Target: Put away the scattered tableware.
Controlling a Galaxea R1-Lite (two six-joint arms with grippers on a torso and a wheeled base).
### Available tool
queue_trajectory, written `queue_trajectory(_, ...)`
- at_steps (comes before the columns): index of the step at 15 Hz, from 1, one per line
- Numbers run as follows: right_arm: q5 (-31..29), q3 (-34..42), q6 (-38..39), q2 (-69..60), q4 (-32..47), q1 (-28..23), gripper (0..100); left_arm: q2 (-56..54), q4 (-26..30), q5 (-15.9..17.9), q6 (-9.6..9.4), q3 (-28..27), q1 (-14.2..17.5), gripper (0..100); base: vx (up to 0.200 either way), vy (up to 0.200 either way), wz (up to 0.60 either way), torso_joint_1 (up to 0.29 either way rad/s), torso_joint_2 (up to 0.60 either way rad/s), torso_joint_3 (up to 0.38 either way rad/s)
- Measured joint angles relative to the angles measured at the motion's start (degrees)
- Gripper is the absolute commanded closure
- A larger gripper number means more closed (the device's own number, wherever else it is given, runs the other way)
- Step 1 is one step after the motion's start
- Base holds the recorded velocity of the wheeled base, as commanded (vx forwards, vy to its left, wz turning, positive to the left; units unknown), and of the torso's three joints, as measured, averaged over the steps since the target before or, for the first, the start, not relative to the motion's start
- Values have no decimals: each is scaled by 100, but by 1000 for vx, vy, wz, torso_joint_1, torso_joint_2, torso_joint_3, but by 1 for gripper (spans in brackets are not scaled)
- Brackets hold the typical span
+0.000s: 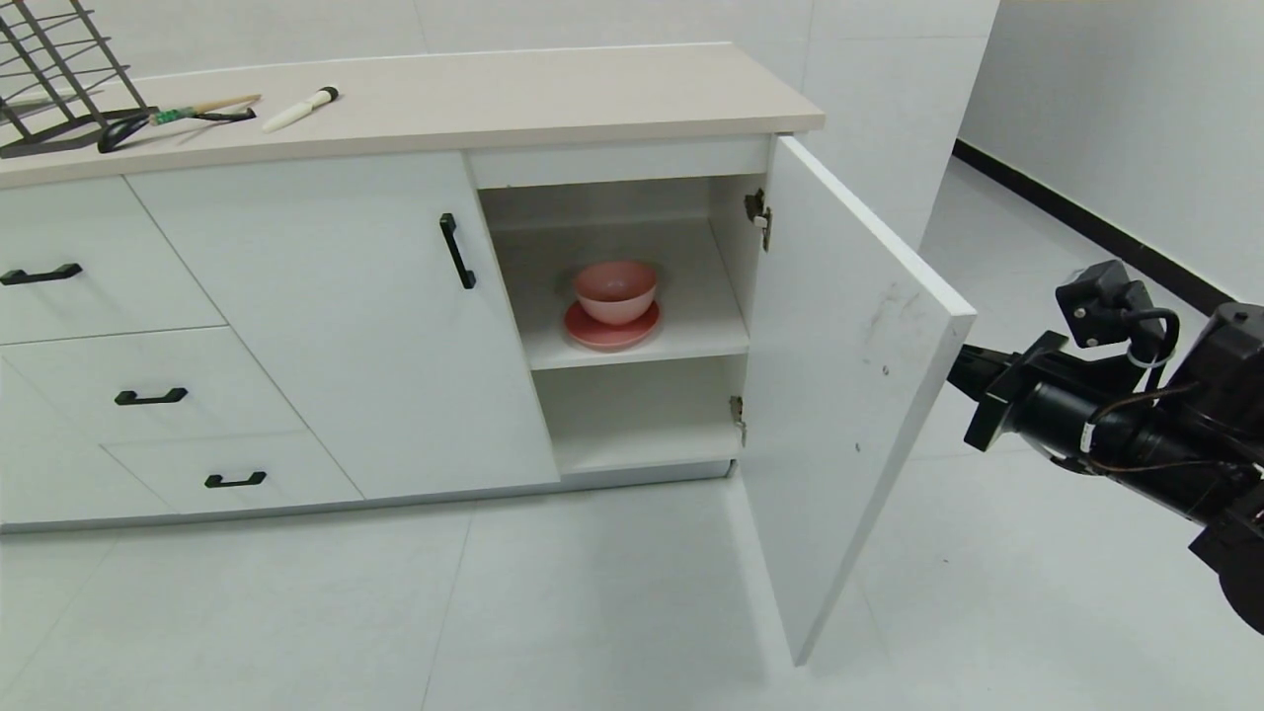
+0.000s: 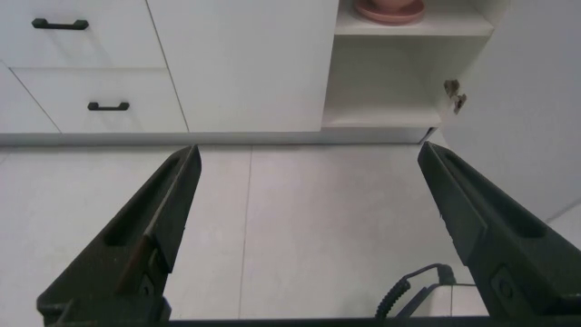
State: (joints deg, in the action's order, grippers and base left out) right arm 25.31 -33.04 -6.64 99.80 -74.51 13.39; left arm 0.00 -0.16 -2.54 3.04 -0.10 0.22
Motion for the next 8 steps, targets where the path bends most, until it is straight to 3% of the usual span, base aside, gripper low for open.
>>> queue_trajectory(8, 4, -321, -2, 265, 0, 334, 100, 0, 0, 0, -4, 0, 2, 0, 0, 0, 0, 0, 0, 0)
